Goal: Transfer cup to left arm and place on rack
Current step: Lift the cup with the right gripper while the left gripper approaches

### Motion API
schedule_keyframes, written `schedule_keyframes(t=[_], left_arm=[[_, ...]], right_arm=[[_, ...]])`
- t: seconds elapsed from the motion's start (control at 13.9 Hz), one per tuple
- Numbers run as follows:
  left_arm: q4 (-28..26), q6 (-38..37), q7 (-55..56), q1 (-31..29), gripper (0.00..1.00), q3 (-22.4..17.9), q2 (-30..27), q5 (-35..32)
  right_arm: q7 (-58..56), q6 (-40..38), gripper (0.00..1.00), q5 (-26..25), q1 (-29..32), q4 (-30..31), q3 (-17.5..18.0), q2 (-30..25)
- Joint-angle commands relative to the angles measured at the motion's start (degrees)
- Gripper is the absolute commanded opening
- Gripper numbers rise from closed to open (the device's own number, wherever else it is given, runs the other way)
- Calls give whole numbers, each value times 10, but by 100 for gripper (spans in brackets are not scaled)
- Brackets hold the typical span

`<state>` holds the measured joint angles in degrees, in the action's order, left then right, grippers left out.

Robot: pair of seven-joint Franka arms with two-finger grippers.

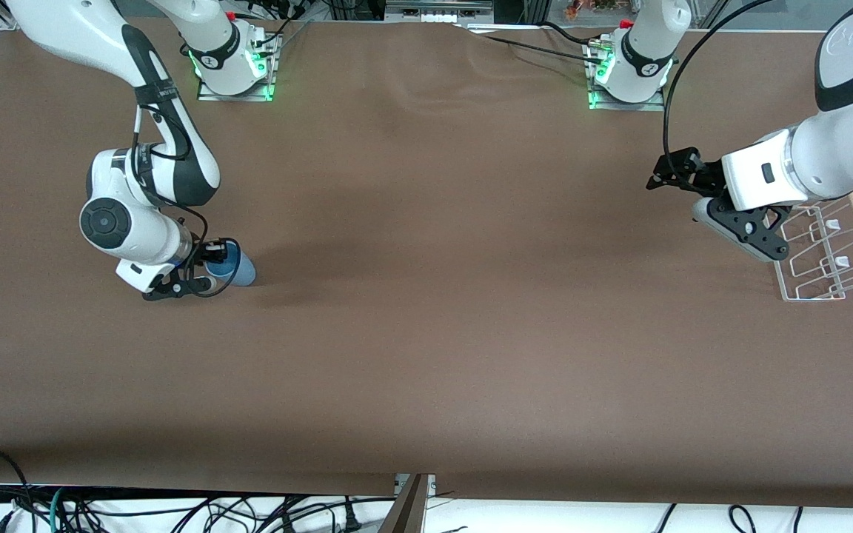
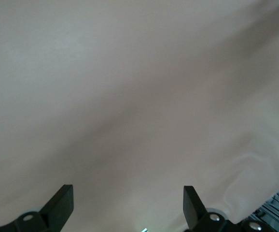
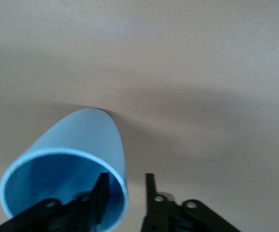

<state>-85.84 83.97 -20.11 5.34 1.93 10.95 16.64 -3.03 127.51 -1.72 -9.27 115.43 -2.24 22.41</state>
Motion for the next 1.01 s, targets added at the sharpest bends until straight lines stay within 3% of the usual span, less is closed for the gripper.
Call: schedule_keyframes(t=[0.0,0.14,0.36,0.5,0.72,0.94], left_arm=[[-12,14,-81,1,100,-1,5,28],[-14,29,-156,0,100,-1,8,31],[-30,48,-259,-1,100,-1,13,52],[-50,89,-368,-1,100,-1,18,69],[-74,131,-474,-1,100,-1,36,118],[-77,139,-547,-2,100,-1,56,163]], right_arm=[[6,-1,0,17,5,-2,5,-2],[9,-55,0,27,4,-32,9,-4],[31,-204,0,96,-13,-133,11,-2],[92,-254,0,157,-39,-169,11,2],[201,-266,0,272,-103,-208,12,3],[312,-271,0,440,-149,-245,12,23]])
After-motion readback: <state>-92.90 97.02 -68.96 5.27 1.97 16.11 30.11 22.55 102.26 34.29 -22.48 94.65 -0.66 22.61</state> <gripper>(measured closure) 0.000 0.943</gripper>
